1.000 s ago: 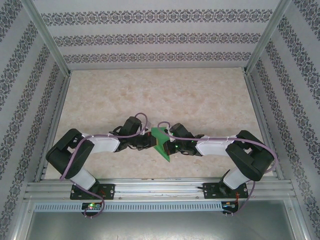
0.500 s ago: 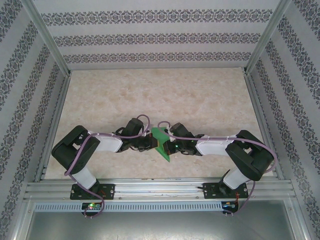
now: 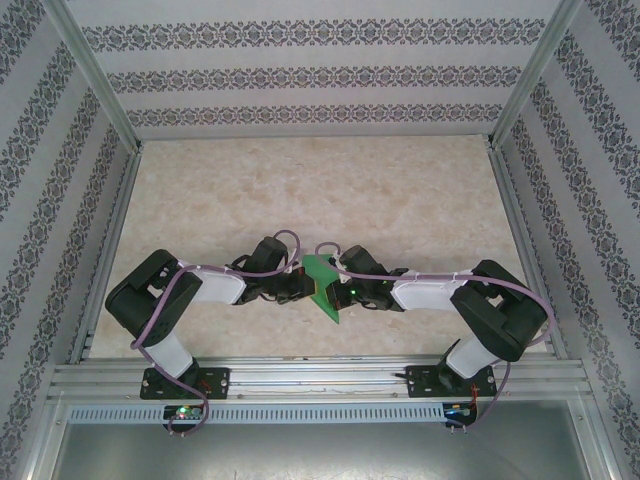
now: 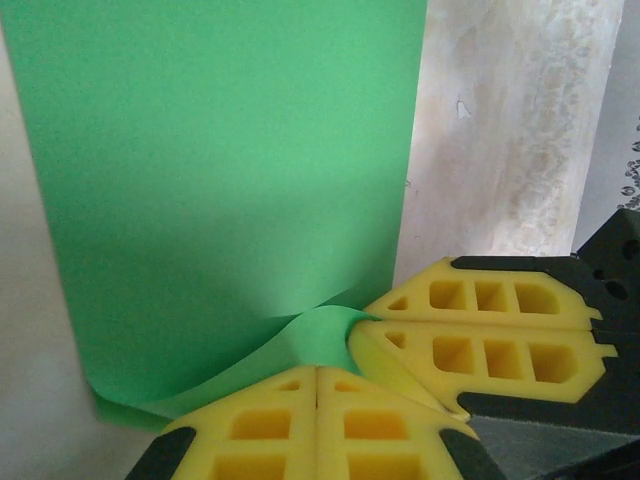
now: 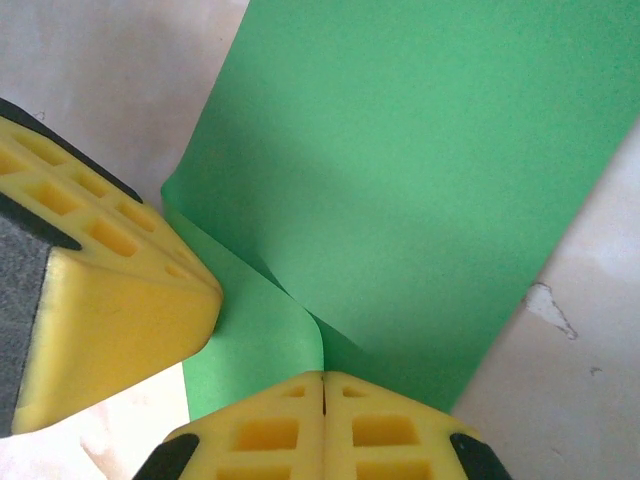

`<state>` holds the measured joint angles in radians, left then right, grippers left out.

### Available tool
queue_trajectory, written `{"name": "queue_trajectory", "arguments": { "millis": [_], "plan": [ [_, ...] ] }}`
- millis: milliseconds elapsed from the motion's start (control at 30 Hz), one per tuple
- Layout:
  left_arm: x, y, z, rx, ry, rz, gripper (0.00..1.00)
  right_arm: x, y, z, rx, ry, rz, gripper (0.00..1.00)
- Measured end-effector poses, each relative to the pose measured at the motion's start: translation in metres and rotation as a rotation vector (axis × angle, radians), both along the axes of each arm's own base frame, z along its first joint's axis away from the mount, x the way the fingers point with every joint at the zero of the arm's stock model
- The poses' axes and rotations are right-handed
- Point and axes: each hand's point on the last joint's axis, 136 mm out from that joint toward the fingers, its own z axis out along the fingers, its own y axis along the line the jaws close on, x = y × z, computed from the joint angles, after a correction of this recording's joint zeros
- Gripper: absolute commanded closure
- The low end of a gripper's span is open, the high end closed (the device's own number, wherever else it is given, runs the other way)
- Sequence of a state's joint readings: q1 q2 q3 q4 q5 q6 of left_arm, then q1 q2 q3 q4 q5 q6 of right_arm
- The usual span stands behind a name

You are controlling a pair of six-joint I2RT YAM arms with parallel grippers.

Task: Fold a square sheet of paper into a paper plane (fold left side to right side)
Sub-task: Third fold the triangle at the center of the table.

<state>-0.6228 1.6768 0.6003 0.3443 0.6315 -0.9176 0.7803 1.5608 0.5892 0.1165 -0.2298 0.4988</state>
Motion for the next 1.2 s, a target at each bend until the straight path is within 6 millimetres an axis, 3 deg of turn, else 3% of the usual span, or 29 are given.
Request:
{"name": "queue_trajectory", "arguments": {
  "millis": [1200],
  "plan": [
    [-0.001, 0.006, -0.011, 0.047, 0.011, 0.010, 1.00, 0.003, 0.004, 0.001, 0.010, 0.013, 0.005, 0.96]
  ]
}}
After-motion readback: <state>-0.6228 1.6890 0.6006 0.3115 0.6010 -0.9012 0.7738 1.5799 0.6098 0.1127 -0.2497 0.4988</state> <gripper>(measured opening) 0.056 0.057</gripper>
